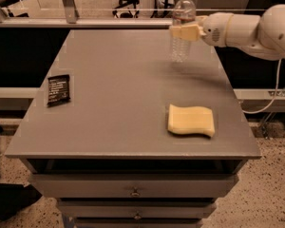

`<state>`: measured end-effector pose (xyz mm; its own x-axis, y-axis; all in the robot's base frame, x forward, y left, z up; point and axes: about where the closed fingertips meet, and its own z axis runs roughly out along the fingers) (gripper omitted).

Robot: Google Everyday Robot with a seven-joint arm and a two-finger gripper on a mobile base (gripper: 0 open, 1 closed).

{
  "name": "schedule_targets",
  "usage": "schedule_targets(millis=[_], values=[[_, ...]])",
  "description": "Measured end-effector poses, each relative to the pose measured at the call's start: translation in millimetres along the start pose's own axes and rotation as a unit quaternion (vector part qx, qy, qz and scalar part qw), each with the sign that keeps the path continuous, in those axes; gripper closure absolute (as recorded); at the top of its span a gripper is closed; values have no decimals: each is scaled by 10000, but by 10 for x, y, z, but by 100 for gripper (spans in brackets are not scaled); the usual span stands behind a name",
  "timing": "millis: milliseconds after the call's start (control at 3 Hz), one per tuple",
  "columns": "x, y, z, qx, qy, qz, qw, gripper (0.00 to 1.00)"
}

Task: Move water bottle near sponge

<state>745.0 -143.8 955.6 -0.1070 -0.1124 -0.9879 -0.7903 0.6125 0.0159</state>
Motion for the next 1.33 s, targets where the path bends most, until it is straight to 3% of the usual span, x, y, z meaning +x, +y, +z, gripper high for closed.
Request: schedule_targets(millis=[667, 1333], values=[[354, 142, -1003, 74, 114, 311, 9994, 100], [632, 412, -1869, -17, -139, 689, 9975, 100]])
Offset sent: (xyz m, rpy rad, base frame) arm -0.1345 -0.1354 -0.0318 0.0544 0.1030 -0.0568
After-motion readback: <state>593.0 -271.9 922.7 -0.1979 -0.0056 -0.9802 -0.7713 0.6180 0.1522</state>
